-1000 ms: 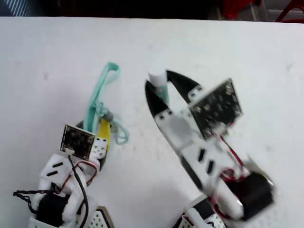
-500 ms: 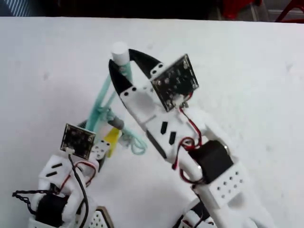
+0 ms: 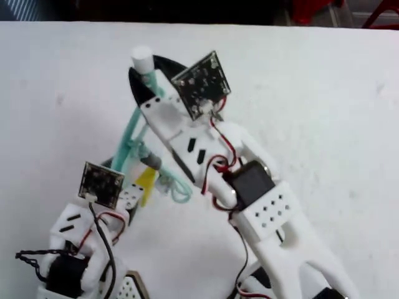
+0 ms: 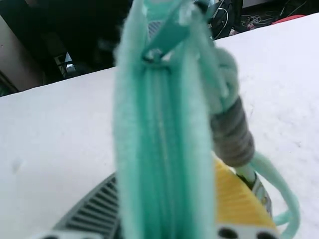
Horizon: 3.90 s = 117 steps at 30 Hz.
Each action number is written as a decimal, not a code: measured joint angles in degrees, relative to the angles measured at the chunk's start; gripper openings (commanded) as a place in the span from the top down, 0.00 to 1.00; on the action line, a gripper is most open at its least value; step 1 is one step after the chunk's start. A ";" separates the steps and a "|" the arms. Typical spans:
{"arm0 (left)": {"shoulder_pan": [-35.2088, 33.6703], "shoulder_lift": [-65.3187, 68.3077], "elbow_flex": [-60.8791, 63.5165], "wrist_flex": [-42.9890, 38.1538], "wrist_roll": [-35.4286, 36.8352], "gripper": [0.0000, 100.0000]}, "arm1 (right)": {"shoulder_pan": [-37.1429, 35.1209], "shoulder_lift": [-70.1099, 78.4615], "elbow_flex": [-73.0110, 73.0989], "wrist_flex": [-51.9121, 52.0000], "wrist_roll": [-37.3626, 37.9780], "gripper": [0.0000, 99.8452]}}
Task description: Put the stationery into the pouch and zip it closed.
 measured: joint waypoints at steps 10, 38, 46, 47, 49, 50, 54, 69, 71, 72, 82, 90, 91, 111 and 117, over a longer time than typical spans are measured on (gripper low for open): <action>0.18 0.00 0.00 0.00 0.00 0.80 | 0.18 -2.29 6.86 -1.32 0.00 0.98; 0.09 0.00 0.00 0.00 0.00 0.80 | -1.23 -15.30 17.32 6.51 -5.19 0.73; -0.18 0.00 0.00 0.00 0.00 0.80 | -1.41 -15.30 4.31 21.19 -1.58 0.85; -0.18 0.00 0.00 0.00 0.00 0.80 | -1.76 -15.30 3.52 23.03 -1.58 0.85; -0.18 0.00 0.00 0.00 0.00 0.80 | -2.55 -15.47 2.90 26.90 -1.41 0.85; -0.18 0.00 0.00 0.00 0.00 0.80 | -2.64 -15.47 2.73 28.84 -1.41 0.85; -0.18 0.00 0.00 0.00 0.00 0.80 | -2.46 -15.47 2.73 34.46 -1.41 0.85; -0.26 0.00 0.00 0.00 0.00 0.80 | -13.63 -23.21 6.95 39.21 6.68 0.86; -0.26 0.00 0.00 0.00 0.00 0.80 | -13.63 -25.41 9.32 38.33 7.47 0.86; -0.26 0.00 0.00 0.00 0.00 0.80 | -13.63 -26.37 10.73 37.27 7.65 0.86; -0.26 0.00 0.00 0.00 0.00 0.80 | -15.12 -27.52 18.29 25.14 7.74 0.86; -0.26 0.00 0.00 0.00 -0.09 0.80 | -16.18 -24.00 18.46 21.80 7.74 0.86; -0.26 0.00 0.00 0.00 -0.09 0.80 | -16.18 -23.30 18.46 21.80 7.74 0.86; -0.26 0.00 0.00 0.00 -0.09 0.80 | -14.33 -22.33 19.08 18.29 7.74 0.98; -0.26 0.00 0.00 0.00 -0.09 0.79 | -14.24 -22.51 20.22 17.85 7.74 0.98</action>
